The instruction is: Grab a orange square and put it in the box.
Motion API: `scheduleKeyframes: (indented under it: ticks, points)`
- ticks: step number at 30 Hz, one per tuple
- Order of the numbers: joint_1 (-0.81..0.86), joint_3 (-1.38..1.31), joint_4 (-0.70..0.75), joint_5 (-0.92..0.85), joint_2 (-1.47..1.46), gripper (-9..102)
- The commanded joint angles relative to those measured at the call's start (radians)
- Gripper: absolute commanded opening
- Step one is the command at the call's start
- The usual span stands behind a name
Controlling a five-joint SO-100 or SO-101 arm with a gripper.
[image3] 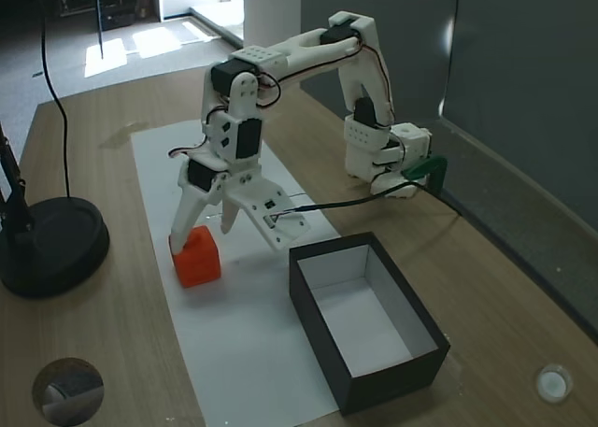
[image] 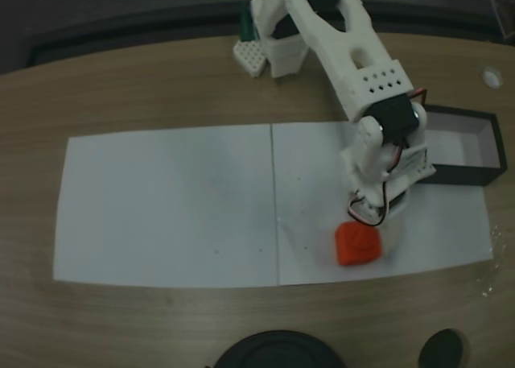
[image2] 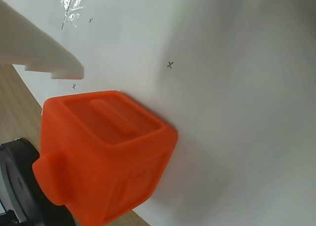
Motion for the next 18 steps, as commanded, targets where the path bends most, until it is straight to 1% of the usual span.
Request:
scheduleKeyframes:
  ticks: [1,12,14,17,18]
  points:
    - [0.005,-0.055,-0.020,0.000,0.015,36]
    - [0.003,-0.051,-0.057,-0.005,0.009,35]
    - [0.005,-0.051,-0.057,-0.005,0.008,28]
    - [0.003,-0.052,-0.057,0.005,0.008,9]
    - [0.003,-0.054,-0.058,0.002,0.008,5]
